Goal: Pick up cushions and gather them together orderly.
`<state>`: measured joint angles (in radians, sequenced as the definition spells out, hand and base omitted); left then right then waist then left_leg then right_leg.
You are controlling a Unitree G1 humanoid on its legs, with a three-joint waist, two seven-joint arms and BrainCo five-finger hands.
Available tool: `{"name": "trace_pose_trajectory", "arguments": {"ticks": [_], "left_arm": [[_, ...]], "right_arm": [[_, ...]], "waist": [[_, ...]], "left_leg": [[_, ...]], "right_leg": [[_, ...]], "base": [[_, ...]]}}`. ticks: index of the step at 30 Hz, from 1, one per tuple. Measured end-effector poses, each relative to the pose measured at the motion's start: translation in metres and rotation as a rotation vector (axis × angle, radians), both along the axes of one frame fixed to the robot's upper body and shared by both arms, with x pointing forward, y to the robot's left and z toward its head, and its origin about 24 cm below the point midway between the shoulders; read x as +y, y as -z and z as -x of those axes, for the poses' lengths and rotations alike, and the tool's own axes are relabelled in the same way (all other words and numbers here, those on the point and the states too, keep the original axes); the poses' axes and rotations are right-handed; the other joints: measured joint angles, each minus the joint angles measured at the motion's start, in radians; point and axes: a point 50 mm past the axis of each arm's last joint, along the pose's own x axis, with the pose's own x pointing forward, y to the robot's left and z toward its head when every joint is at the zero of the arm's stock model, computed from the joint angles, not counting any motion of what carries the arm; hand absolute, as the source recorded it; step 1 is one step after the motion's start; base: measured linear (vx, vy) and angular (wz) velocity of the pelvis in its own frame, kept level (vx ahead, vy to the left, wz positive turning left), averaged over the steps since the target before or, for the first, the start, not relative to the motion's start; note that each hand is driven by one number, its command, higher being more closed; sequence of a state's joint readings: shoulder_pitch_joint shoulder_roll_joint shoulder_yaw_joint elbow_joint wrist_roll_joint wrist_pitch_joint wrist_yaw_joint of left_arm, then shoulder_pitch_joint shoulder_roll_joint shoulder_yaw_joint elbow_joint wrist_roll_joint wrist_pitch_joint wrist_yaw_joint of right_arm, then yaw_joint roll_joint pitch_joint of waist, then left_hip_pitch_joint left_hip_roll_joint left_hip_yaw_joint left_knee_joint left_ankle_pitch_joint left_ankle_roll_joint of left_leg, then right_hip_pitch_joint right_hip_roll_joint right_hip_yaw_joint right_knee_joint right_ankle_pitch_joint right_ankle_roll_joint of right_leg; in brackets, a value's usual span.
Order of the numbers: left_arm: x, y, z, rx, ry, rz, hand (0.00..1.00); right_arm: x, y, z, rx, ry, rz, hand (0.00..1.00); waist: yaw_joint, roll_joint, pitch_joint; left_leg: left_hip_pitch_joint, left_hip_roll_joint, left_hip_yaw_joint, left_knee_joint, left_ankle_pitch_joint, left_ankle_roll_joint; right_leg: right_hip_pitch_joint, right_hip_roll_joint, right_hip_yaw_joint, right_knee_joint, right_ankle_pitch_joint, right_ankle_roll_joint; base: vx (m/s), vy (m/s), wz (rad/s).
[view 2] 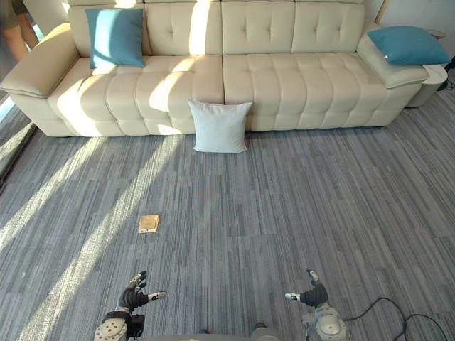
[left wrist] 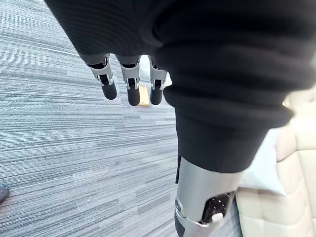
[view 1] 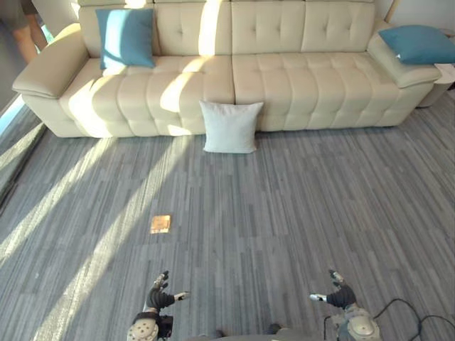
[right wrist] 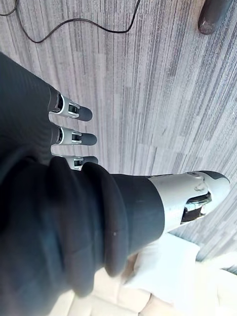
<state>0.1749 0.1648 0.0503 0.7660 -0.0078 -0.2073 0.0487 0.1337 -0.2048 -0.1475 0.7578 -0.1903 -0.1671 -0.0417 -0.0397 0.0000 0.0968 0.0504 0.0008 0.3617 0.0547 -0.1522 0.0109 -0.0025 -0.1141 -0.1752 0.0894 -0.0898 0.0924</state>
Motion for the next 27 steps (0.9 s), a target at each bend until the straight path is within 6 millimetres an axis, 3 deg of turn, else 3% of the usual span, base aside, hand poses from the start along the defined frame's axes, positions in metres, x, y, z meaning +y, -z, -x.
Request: {"name": "trace_pose_trajectory", "arguments": {"ticks": [3, 4, 5, 8, 11, 13, 14, 15, 16, 18, 19, 20, 21, 22, 23, 24, 25, 26, 27], "left_arm": [[-0.001, -0.004, -0.004, -0.029, -0.017, 0.010, 0.00], [-0.001, -0.006, -0.005, -0.045, -0.033, 0.009, 0.00], [0.000, -0.006, -0.005, -0.047, -0.038, 0.009, 0.00], [0.003, -0.006, 0.000, -0.044, -0.065, 0.016, 0.00], [0.006, -0.009, -0.004, -0.060, -0.086, 0.009, 0.00], [0.004, -0.013, -0.017, -0.093, -0.077, 0.019, 0.00], [0.001, -0.017, -0.028, -0.121, -0.062, 0.025, 0.00], [-0.001, -0.020, -0.037, -0.143, -0.056, 0.027, 0.00], [-0.001, -0.022, -0.041, -0.154, -0.052, 0.025, 0.00], [0.000, -0.022, -0.042, -0.148, -0.045, 0.020, 0.00], [-0.004, -0.018, -0.042, -0.134, -0.041, 0.031, 0.00], [-0.011, -0.017, -0.045, -0.129, -0.019, 0.042, 0.00], [-0.014, -0.017, -0.047, -0.131, -0.014, 0.049, 0.00], [-0.015, -0.016, -0.046, -0.128, -0.016, 0.052, 0.00], [-0.016, -0.014, -0.044, -0.120, -0.021, 0.058, 0.00], [-0.016, -0.012, -0.041, -0.105, -0.029, 0.060, 0.00], [-0.016, -0.011, -0.040, -0.102, -0.031, 0.062, 0.00], [-0.016, -0.011, -0.040, -0.104, -0.032, 0.063, 0.00], [-0.016, -0.012, -0.041, -0.108, -0.032, 0.064, 0.00]], "right_arm": [[0.000, -0.001, -0.004, -0.017, 0.024, -0.016, 0.00], [-0.001, -0.001, -0.004, -0.014, 0.033, -0.019, 0.00], [-0.001, -0.001, -0.004, -0.012, 0.037, -0.020, 0.00], [0.002, 0.000, -0.004, -0.018, 0.074, -0.048, 0.00], [0.004, 0.001, -0.005, -0.024, 0.084, -0.064, 0.00], [0.003, -0.003, -0.009, -0.049, 0.093, -0.072, 0.00], [0.000, -0.008, -0.015, -0.074, 0.090, -0.066, 0.00], [-0.001, -0.012, -0.020, -0.097, 0.086, -0.064, 0.00], [-0.001, -0.014, -0.022, -0.108, 0.087, -0.067, 0.00], [0.000, -0.016, -0.021, -0.125, 0.085, -0.069, 0.00], [-0.004, -0.016, -0.017, -0.115, 0.088, -0.060, 0.00], [-0.005, -0.018, -0.022, -0.126, 0.084, -0.055, 0.00], [-0.003, -0.019, -0.026, -0.135, 0.074, -0.062, 0.00], [-0.003, -0.020, -0.028, -0.140, 0.070, -0.066, 0.00], [-0.003, -0.023, -0.033, -0.155, 0.070, -0.071, 0.00], [-0.001, -0.024, -0.036, -0.167, 0.067, -0.074, 0.00], [-0.001, -0.025, -0.037, -0.177, 0.073, -0.079, 0.00], [-0.001, -0.026, -0.038, -0.192, 0.093, -0.089, 0.00], [-0.001, -0.028, -0.038, -0.201, 0.098, -0.092, 0.00]], "waist": [[-0.001, -0.004, 0.007], [-0.001, -0.012, 0.013], [0.001, -0.016, 0.016], [-0.003, -0.014, 0.032], [-0.004, -0.003, 0.050], [-0.011, 0.006, 0.078], [-0.025, 0.031, 0.107], [-0.041, 0.042, 0.127], [-0.048, 0.034, 0.135], [-0.060, 0.012, 0.134], [-0.063, 0.022, 0.130], [-0.060, 0.052, 0.141], [-0.059, 0.060, 0.145], [-0.056, 0.061, 0.148], [-0.054, 0.071, 0.156], [-0.046, 0.066, 0.164], [-0.039, 0.057, 0.169], [-0.021, 0.032, 0.175], [-0.015, 0.026, 0.176]], "left_leg": [[-0.042, -0.001, 0.000, 0.067, -0.054, 0.014], [-0.057, -0.006, 0.002, 0.119, -0.100, 0.021], [-0.062, -0.010, 0.004, 0.132, -0.118, 0.027], [-0.007, -0.016, -0.009, 0.137, -0.161, 0.049], [0.039, -0.001, -0.029, 0.136, -0.187, 0.041], [0.073, 0.023, -0.045, 0.130, -0.197, 0.035], [0.103, 0.054, -0.073, 0.111, -0.196, 0.032], [0.134, 0.073, -0.094, 0.087, -0.183, -0.001], [0.152, 0.073, -0.102, 0.078, -0.176, -0.019], [0.222, 0.066, -0.118, 0.068, -0.186, -0.100], [0.246, 0.088, -0.130, 0.123, -0.204, -0.134], [0.220, 0.120, -0.127, 0.219, -0.181, -0.179], [0.128, 0.160, -0.126, 0.430, -0.081, -0.243], [0.073, 0.182, -0.128, 0.552, 0.006, -0.251], [-0.027, 0.249, -0.120, 0.804, 0.051, -0.244], [-0.097, 0.300, -0.101, 0.978, 0.016, -0.185], [-0.120, 0.309, -0.092, 1.022, 0.000, -0.159], [-0.169, 0.311, -0.051, 1.043, -0.025, -0.118], [-0.201, 0.312, -0.034, 1.032, -0.033, -0.105]], "right_leg": [[-0.057, -0.024, -0.004, 0.099, -0.057, 0.012], [-0.092, -0.051, -0.001, 0.199, -0.112, 0.028], [-0.106, -0.064, -0.002, 0.247, -0.129, 0.035], [-0.279, -0.118, -0.030, 0.642, -0.123, 0.004], [-0.364, -0.112, -0.069, 0.666, -0.176, -0.007], [-0.428, -0.086, -0.103, 0.586, -0.174, -0.011], [-0.467, -0.052, -0.132, 0.502, -0.145, -0.028], [-0.504, -0.028, -0.169, 0.397, -0.075, -0.030], [-0.519, -0.024, -0.187, 0.332, -0.031, -0.032], [-0.537, -0.018, -0.203, 0.202, 0.090, -0.059], [-0.550, -0.024, -0.178, 0.292, 0.203, -0.177], [-0.556, -0.025, -0.193, 0.378, 0.128, -0.185], [-0.542, -0.031, -0.197, 0.428, 0.055, -0.189], [-0.515, -0.027, -0.197, 0.428, 0.029, -0.192], [-0.433, 0.000, -0.204, 0.398, -0.003, -0.195], [-0.332, 0.031, -0.204, 0.348, -0.014, -0.200], [-0.275, 0.043, -0.196, 0.317, -0.018, -0.202], [-0.175, 0.053, -0.178, 0.248, -0.033, -0.192], [-0.132, 0.058, -0.173, 0.211, -0.034, -0.190]], "base": [[-0.02, 0.027, 0.06], [0.02, 0.055, 0.02], [0.02, 0.084, -0.07], [0.15, 0.086, -0.01], [0.28, 0.051, 0.08], [0.50, -0.035, 0.41], [0.50, -0.077, 0.66], [0.56, -0.100, 0.67], [0.49, -0.101, 0.58], [0.71, -0.184, 0.59], [0.89, -0.259, 0.49], [0.89, -0.299, 0.37], [0.73, -0.272, 0.14], [0.72, -0.300, 0.14], [0.68, -0.276, -0.05], [0.66, -0.248, -0.14], [0.63, -0.182, -0.29], [0.49, -0.110, -0.22], [0.70, -0.120, -0.30]]}}
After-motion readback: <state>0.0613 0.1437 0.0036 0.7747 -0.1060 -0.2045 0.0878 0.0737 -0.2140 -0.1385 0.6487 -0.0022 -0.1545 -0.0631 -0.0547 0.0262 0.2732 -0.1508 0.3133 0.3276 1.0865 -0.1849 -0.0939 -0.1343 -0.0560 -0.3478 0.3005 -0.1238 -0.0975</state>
